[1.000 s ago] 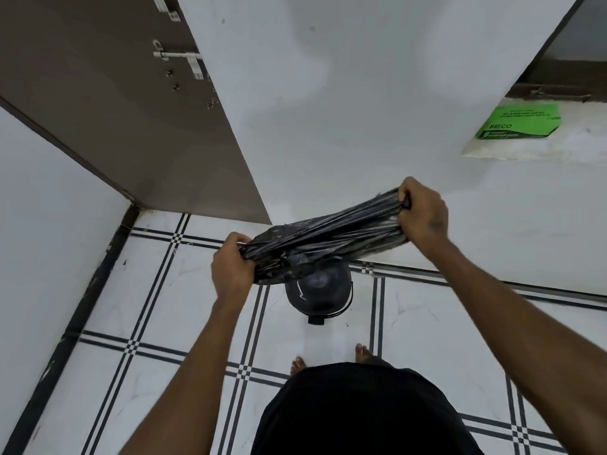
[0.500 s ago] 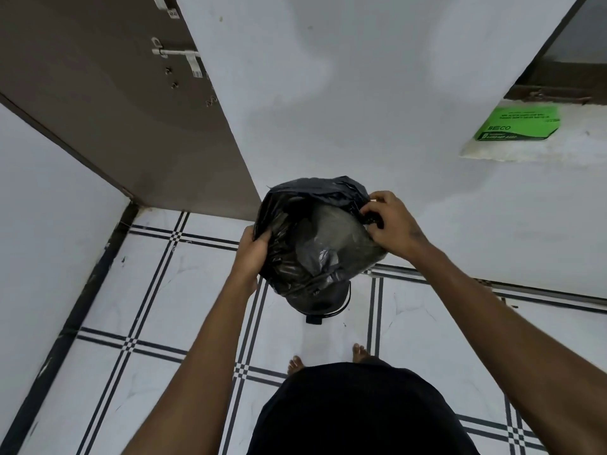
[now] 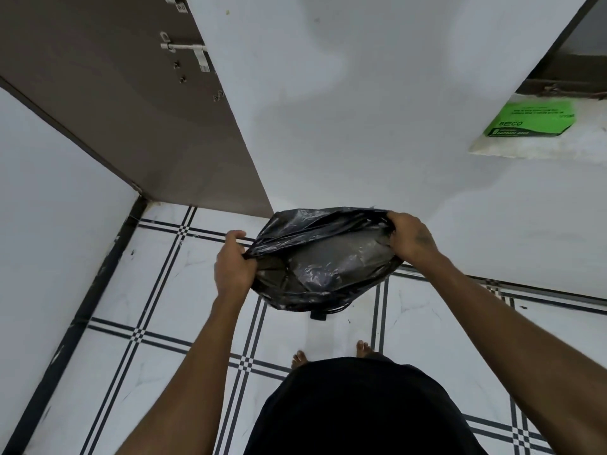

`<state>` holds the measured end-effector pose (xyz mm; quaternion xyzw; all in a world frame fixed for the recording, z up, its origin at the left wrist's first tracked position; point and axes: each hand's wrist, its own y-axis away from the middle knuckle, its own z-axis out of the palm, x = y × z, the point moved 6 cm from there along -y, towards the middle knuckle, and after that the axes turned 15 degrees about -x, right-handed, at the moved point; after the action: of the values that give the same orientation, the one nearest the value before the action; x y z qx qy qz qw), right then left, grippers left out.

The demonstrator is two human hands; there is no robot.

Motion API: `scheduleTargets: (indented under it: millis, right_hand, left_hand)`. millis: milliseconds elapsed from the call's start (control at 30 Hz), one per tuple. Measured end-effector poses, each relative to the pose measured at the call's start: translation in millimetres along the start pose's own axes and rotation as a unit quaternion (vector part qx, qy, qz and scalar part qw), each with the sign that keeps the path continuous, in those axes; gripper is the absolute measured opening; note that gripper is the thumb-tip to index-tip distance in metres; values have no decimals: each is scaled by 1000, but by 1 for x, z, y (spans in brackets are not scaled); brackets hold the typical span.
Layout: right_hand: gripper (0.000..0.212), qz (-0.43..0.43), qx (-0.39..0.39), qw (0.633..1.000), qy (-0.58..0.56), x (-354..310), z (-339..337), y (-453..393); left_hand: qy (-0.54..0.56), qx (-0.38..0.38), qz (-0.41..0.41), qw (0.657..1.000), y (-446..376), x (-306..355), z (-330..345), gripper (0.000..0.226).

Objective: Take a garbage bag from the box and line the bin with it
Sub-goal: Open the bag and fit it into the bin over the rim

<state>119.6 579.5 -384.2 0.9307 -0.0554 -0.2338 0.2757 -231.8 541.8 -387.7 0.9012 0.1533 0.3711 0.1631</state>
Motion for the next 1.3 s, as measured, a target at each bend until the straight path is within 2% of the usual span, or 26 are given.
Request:
scheduleTargets:
  millis: [67,133,200,300,333,367,400,433,467,500,533,567,600,667,767,900,1000,1167,1300]
  right_hand:
    - [41,-20,34,999,-17,-9,-4,4]
    - [45,-46,62,996,-50,-20,-13,5]
    - [52,-83,108,986,-95,-31,-30,8]
    - [57,-160,221,954,-123,-54,-58,19]
    - [57,-180,250,945,-109,-60,-61,21]
    - [56,-188,258,944,-89,-62,-58,21]
    - [55,-181,235,951,-82,-57,-48,16]
    - [51,-148,179,970,-73,-46,-32,8]
    - [46,-96,98,990,-32,-29,-11,0]
    - [44,-43,2,998,53,-11,14,-4]
    - [44,6,-84,989,124,8,36,-3]
    - [41,38,-124,976,174,24,52,0]
    - [37,47,-133,972,189,36,63,3]
    - [35,42,-123,976,176,47,72,5]
    - [36,22,-127,979,155,38,82,6]
    - [38,-11,-96,992,86,26,94,3]
    - [31,-17,-103,994,-40,28,106,-4]
    - [19,-42,-125,951,-279,34,123,-1]
    - [43,-69,-95,949,-294,33,123,12]
  left_hand:
    - [-18,-53,25,998,5,7,12,36]
    - [7,-44,10,999,1,16,11,19]
    - [112,-16,-3,994,-4,36,3,22]
    - [312,19,32,949,-11,79,-15,31]
    - [331,31,61,941,-11,91,-18,36]
    - [297,42,89,950,-8,100,-20,42]
    - [197,47,103,974,-6,103,-17,47]
    - [64,29,90,993,-7,93,-5,54]
    - [-56,-21,36,998,-7,72,13,60]
    - [-126,-94,-52,986,-6,36,32,64]
    - [-160,-170,-139,962,0,-3,47,67]
    - [-168,-229,-195,939,8,-38,58,71]
    - [-167,-265,-214,925,21,-59,64,75]
    - [-155,-269,-210,927,34,-78,70,69]
    - [-139,-210,-182,951,41,-59,62,49]
    - [-150,-124,-134,972,39,-25,42,40]
    - [-53,-79,-164,982,43,-20,32,40]
    - [73,-27,-225,971,60,-35,29,42]
    - [214,-75,-215,950,67,-63,39,35]
